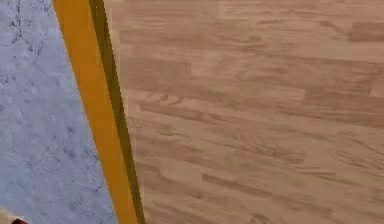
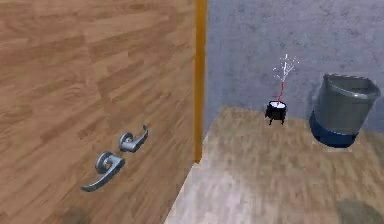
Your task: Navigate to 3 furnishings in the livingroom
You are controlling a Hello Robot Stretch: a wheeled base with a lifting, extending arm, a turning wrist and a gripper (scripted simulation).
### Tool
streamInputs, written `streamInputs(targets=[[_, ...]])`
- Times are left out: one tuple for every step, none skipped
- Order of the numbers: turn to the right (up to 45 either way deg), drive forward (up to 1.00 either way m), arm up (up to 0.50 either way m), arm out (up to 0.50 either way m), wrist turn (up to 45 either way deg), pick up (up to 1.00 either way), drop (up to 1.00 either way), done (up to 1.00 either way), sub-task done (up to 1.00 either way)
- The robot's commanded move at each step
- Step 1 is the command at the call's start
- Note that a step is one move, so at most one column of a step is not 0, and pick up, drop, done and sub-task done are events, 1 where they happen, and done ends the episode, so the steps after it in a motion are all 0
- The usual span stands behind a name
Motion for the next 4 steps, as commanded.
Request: streamInputs(targets=[[-45.0, 0.00, 0.00, 0.00, 0.0, 0.00, 0.00, 0.00, 0.00], [-12.0, 0.00, 0.00, 0.00, 0.0, 0.00, 0.00, 0.00, 0.00], [0.0, 0.15, 0.00, 0.00, 0.0, 0.00, 0.00, 0.00, 0.00], [-12.0, 0.00, 0.00, 0.00, 0.0, 0.00, 0.00, 0.00, 0.00]])
